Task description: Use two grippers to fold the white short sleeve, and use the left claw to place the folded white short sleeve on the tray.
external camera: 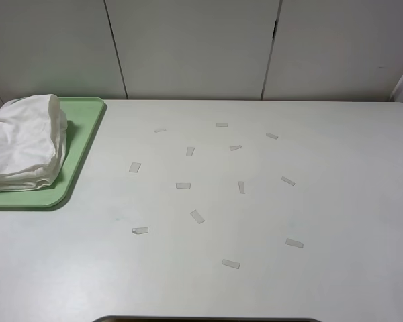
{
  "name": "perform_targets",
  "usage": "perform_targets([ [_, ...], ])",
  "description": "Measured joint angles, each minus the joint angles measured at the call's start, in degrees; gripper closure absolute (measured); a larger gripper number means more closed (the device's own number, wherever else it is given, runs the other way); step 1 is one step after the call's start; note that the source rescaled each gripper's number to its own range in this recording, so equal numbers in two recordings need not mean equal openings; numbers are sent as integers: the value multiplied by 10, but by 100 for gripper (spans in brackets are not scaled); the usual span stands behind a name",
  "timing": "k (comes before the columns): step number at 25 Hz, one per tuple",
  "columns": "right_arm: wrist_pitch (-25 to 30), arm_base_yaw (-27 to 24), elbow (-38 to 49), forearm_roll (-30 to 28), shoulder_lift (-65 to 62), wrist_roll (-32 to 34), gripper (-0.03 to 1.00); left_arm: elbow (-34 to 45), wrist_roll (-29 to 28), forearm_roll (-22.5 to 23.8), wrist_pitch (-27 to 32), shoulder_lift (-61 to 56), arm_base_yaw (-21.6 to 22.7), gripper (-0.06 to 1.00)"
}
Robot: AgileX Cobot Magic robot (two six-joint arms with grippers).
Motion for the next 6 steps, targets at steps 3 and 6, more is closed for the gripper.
perform_targets([
  [3, 0, 0, 0, 0, 0, 0, -3, 0, 0, 0, 0, 0, 0, -5],
  [6, 0, 0, 0, 0, 0, 0, -3, 0, 0, 0, 0, 0, 0, -5],
])
